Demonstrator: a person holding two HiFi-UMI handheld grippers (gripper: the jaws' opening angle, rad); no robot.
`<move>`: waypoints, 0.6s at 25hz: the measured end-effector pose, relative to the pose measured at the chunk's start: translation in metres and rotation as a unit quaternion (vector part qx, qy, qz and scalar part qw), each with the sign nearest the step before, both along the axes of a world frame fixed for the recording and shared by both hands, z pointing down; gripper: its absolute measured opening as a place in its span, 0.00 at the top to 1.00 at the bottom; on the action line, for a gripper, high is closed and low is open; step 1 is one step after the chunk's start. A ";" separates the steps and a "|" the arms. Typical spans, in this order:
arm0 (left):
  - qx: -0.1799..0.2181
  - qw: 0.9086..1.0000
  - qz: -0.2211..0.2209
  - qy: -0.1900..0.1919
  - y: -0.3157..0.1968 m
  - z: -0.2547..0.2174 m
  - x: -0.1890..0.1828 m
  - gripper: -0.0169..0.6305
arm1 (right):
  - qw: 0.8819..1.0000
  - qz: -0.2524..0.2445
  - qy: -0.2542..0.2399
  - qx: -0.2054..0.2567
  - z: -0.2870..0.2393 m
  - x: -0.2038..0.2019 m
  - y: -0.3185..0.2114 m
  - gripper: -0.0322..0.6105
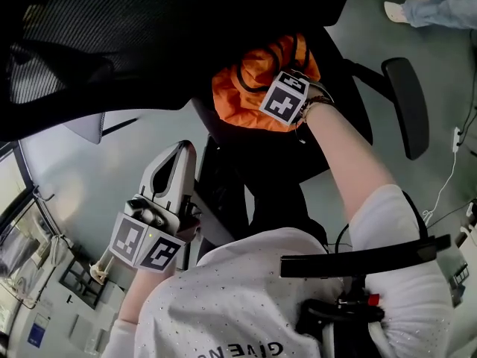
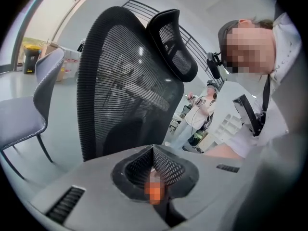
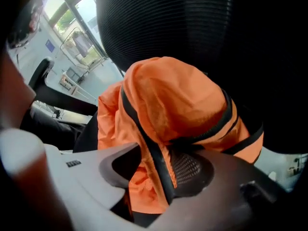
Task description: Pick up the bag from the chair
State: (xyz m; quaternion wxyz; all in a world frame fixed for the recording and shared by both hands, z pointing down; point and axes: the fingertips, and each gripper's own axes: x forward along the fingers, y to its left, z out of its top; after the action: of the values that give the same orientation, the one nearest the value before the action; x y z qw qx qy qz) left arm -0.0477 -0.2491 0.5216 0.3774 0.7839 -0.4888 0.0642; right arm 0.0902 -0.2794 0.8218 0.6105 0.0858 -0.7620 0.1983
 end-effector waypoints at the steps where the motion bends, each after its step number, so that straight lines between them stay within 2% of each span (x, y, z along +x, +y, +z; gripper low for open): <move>1: -0.001 1.000 0.001 0.001 0.001 0.001 0.001 0.97 | 1.000 0.015 0.003 -0.013 0.001 0.000 0.001 0.67; 4: -0.005 1.000 0.009 0.000 0.003 0.003 0.011 0.97 | 0.995 0.081 0.009 -0.063 0.007 0.008 0.005 0.66; 8: -0.009 1.000 0.013 -0.003 0.003 0.006 0.011 0.97 | 0.974 0.181 0.016 -0.132 0.017 0.014 0.005 0.61; 12: -0.012 1.000 0.005 0.004 0.007 0.004 0.002 0.97 | 0.956 0.253 0.000 -0.145 0.017 0.016 0.005 0.57; 15: -0.009 1.000 0.006 0.007 0.014 -0.004 0.005 0.97 | 0.941 0.305 -0.022 -0.148 0.008 0.018 0.013 0.60</move>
State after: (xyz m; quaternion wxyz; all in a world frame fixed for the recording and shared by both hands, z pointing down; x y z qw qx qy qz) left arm -0.0428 -0.2349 0.5173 0.3873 0.7840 -0.4808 0.0653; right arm 0.1086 -0.2664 0.8302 0.5099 0.2184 -0.6746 0.4871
